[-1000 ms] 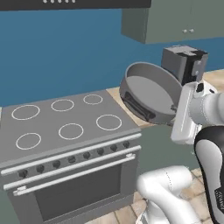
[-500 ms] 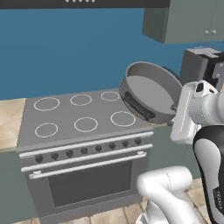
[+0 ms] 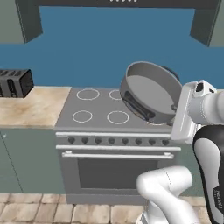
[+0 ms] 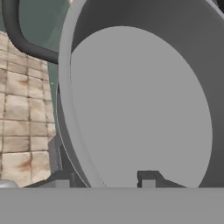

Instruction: Move the pot and pan from the stove into the sink.

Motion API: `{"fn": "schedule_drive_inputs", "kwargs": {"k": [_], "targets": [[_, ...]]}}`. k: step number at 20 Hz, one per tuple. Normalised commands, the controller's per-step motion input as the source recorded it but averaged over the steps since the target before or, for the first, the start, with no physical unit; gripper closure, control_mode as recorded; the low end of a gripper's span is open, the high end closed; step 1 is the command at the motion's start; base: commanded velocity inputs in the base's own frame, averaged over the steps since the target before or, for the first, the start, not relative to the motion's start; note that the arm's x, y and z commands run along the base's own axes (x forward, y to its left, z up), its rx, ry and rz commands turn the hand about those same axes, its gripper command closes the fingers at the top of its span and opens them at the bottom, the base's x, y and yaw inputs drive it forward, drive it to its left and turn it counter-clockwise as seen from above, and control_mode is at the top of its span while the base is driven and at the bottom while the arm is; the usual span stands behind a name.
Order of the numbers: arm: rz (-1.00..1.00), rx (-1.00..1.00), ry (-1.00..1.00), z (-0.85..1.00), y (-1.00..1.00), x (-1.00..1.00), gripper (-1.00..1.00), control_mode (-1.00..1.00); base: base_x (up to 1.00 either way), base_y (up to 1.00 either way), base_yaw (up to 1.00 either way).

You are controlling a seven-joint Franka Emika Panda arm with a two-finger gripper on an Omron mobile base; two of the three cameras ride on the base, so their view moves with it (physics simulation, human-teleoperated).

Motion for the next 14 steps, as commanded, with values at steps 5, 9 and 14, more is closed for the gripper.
{"fn": "schedule_drive_inputs", "kwargs": {"k": [5, 9, 14], "targets": [[0.00, 0.00, 0.00, 0.00, 0.00, 0.00, 1.00, 1.00, -0.06, 0.00, 0.50], [0.00, 0.00, 0.00, 0.00, 0.00, 0.00, 1.00, 1.00, -0.05, 0.00, 0.50], [0.00, 0.00, 0.00, 0.00, 0.00, 0.00, 1.00, 1.00, -0.04, 0.00, 0.50]]}}
